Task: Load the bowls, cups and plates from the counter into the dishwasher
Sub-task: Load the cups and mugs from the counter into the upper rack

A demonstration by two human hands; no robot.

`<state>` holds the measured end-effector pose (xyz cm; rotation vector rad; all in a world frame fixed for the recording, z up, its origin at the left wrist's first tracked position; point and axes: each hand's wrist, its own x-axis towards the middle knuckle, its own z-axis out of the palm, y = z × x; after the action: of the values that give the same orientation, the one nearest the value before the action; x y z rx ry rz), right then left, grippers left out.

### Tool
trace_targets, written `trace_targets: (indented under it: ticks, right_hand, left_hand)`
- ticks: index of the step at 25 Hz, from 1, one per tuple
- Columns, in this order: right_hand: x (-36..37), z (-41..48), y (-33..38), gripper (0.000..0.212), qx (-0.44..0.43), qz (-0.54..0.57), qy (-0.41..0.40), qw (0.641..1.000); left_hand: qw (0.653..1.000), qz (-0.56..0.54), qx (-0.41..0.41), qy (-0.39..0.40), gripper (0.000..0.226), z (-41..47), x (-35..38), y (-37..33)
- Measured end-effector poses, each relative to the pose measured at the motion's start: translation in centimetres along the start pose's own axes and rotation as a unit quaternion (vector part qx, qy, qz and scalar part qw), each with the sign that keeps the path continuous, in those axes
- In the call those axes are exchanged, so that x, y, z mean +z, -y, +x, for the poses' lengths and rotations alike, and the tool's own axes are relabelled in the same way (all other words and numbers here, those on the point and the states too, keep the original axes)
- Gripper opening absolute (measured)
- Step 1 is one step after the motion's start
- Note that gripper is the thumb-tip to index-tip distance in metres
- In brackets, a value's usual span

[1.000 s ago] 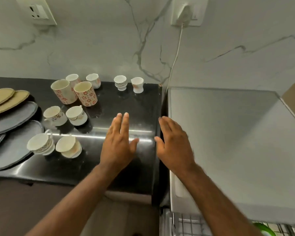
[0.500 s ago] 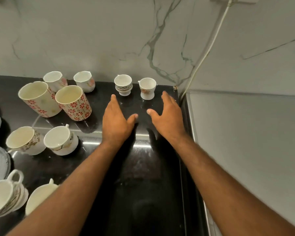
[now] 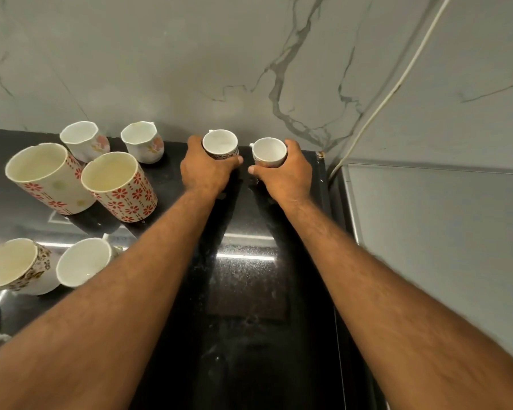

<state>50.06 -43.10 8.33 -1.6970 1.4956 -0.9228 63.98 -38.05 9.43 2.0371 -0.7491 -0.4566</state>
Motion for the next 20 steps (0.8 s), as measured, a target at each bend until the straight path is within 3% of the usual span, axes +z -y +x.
trace_targets:
  ticks: [4, 9, 14, 20]
  right_hand:
    - [-2.8, -1.9, -0.2, 0.061, -0.017, 0.022, -0.001, 1.000]
    - [-8.9, -7.6, -0.5, 0.063, -0.055, 0.044, 0.024, 0.997]
    - [-17.4, -16.1, -2.1, 0.076, -0.073, 0.037, 0.025, 0.996]
    - [-29.1, -28.5, -7.2, 0.076, -0.074, 0.050, 0.047, 0.995]
  left_hand:
    - [0.999, -0.030, 0.022, 0.001, 0.070, -2.4, -0.8, -0.4]
    - [0.995, -0.097, 0.036, 0.001, 0.068, -9.7, -2.5, -1.5]
    - [0.990, -0.138, 0.027, 0.027, 0.064, -21.6, -3.8, -2.6]
    - [0.989, -0.122, 0.043, 0.065, 0.065, -39.9, -3.9, -2.1]
